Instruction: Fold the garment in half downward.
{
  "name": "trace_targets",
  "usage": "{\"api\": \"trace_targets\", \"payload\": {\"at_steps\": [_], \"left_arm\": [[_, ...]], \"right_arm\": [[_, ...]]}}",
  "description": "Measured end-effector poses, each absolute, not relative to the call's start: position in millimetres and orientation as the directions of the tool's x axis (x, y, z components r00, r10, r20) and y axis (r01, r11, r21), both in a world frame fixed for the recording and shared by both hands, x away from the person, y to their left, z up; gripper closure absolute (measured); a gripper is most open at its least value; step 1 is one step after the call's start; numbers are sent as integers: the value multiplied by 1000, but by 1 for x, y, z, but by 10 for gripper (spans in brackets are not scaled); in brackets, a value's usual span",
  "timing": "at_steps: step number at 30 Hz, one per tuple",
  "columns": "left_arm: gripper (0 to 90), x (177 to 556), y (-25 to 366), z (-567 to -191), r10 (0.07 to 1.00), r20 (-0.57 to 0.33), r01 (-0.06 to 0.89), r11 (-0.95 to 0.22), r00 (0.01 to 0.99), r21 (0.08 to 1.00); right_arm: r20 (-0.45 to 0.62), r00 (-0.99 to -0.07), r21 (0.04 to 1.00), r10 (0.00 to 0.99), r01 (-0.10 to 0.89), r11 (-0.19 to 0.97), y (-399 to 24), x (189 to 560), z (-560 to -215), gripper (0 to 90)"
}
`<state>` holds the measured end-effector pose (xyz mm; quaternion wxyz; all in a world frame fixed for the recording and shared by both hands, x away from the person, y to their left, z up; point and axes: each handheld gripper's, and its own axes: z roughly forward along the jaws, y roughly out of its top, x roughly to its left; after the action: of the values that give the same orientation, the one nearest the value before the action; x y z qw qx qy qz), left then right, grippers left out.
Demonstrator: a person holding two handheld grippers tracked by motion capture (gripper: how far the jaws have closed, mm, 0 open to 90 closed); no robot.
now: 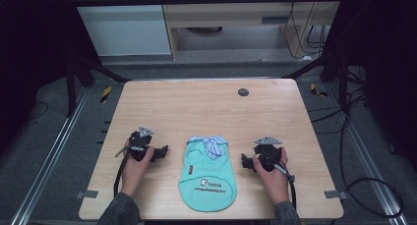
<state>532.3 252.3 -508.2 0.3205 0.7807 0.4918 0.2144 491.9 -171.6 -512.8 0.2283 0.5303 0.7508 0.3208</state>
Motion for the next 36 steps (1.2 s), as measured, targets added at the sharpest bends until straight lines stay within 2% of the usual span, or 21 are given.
{"api": "trace_targets", "payload": {"at_steps": [16, 26, 31, 36], "left_arm": [[0, 519, 247, -507, 897, 14, 630, -321, 441, 708], [43, 518, 242, -503, 874, 10, 607, -346, 486, 715], [56, 514, 238, -496, 864, 2, 591, -347, 504, 729], [67, 510, 233, -492, 858, -3, 582, -346, 514, 736]], "right_arm": [[-2, -338, 724, 941, 649, 235, -171, 492, -513, 6], [-5, -337, 726, 941, 646, 235, -171, 491, -513, 15], [-9, -333, 739, 943, 633, 231, -170, 490, -510, 160], [-27, -363, 740, 932, 619, 262, -163, 488, -504, 208]]}}
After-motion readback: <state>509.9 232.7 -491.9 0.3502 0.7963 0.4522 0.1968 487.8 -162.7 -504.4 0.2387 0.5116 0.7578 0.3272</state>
